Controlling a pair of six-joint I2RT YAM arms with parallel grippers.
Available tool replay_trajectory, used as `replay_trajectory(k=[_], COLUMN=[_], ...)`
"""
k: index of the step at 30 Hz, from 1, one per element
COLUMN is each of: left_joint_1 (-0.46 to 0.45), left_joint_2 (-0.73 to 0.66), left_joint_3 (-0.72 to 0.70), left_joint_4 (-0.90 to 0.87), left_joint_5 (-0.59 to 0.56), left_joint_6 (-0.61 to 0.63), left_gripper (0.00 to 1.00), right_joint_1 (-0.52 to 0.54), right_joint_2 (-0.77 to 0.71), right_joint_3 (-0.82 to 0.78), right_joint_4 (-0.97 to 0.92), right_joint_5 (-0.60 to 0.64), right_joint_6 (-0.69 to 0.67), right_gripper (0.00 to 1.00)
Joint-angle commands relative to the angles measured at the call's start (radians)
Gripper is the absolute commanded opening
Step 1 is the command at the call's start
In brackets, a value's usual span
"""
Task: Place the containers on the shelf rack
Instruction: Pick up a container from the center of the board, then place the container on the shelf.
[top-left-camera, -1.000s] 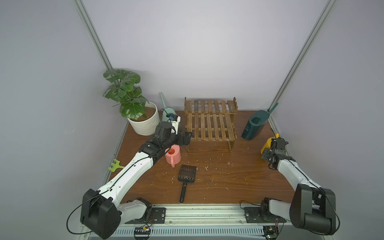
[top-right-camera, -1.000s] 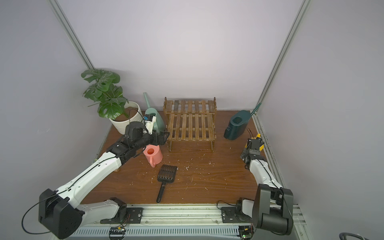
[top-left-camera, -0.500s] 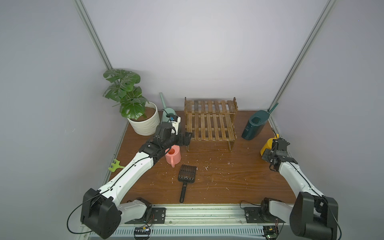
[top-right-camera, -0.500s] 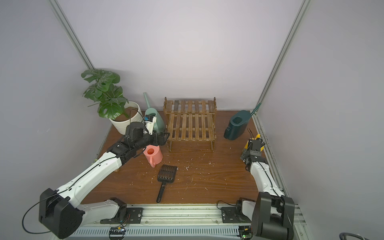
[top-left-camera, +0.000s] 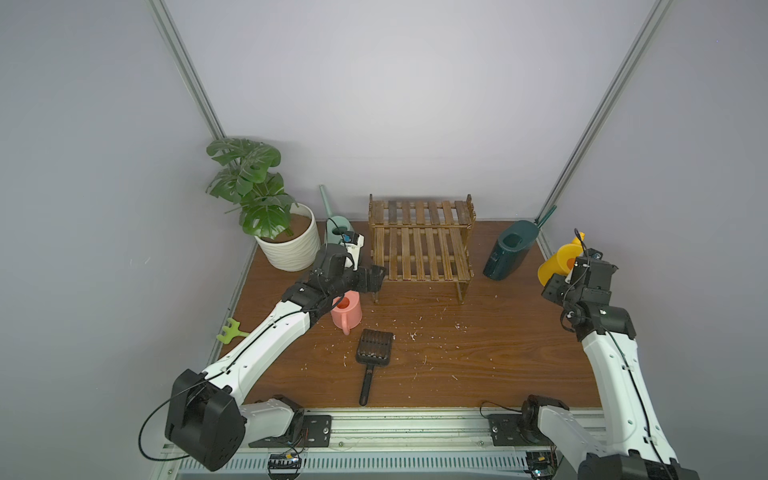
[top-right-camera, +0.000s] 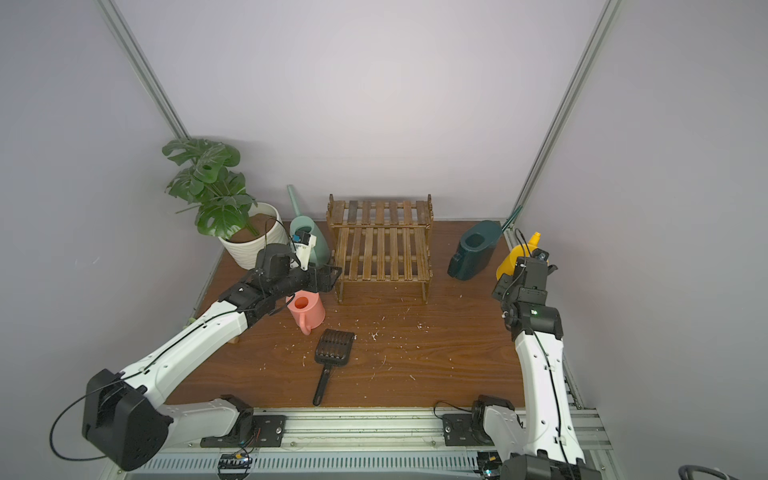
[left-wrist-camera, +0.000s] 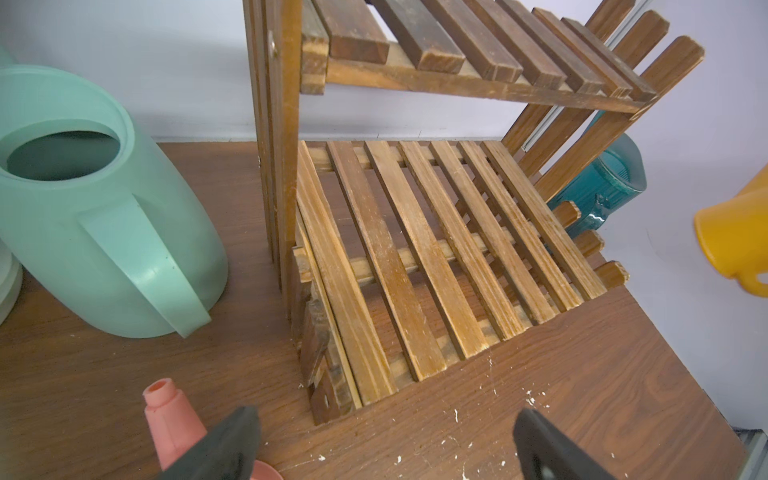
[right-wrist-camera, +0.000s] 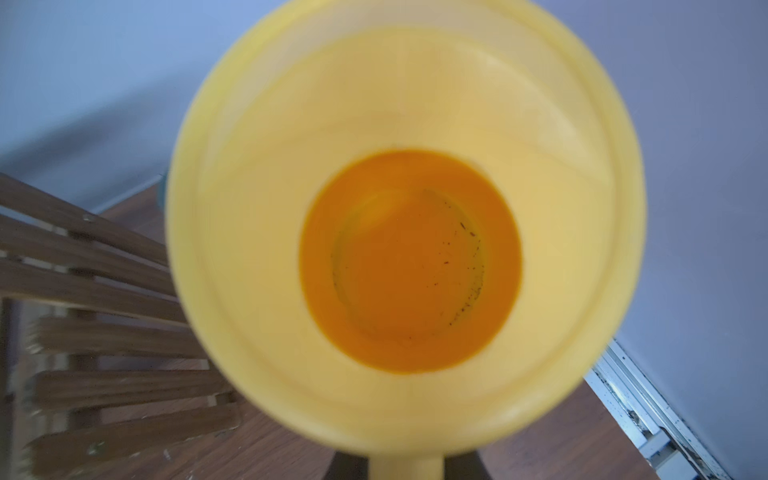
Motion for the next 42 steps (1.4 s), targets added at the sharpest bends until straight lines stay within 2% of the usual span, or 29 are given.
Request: replay_trajectory(k=[1,6,13,21,27,32,42], left_joint_1=[-0.010,-0.009,-0.012,-0.013,-0.014,-0.013,-0.014], left_joint_2=[0.008,0.008,0.005,-0.014,-0.016,-0.025,-0.031], left_joint_3=[0.025,0.023,0.015,0.003,0.000,-0.009,-0.019], left_joint_4=[-0.002,-0.002,-0.002,-0.001,-0.002,-0.002,-0.004], left_joint_5=[0.015,0.013,0.044,0.035,0.040,0.038,0.037], left_joint_6=[-0.003,-0.004,-0.008,-0.014,-0.024,-0.024,-0.018], left_gripper=[0.98,0.98,0.98,0.98,0.98,0.98,0.98], right_joint_1=[0.022,0.124,0.438,0.715,0.910,0.936,0.937], right_joint_2=[-0.019,0.018,0.062,0.091,0.200,0.267,0.351], right_joint_3=[0.119,0.265,0.394,0.363,0.351,0.347,0.381], right_joint_4=[-0.143,-0.287,-0.429,-0.439,-0.396,-0.355,-0.284], right_joint_5=[-0.052,-0.102,-0.007,0.073,0.151,0.191,0.151], right_joint_6=[-0.041,-0.049,0.058,0.191,0.255,0.271,0.247], right_gripper=[0.09,0.07,0.05,0.04,0.05,0.06,0.07])
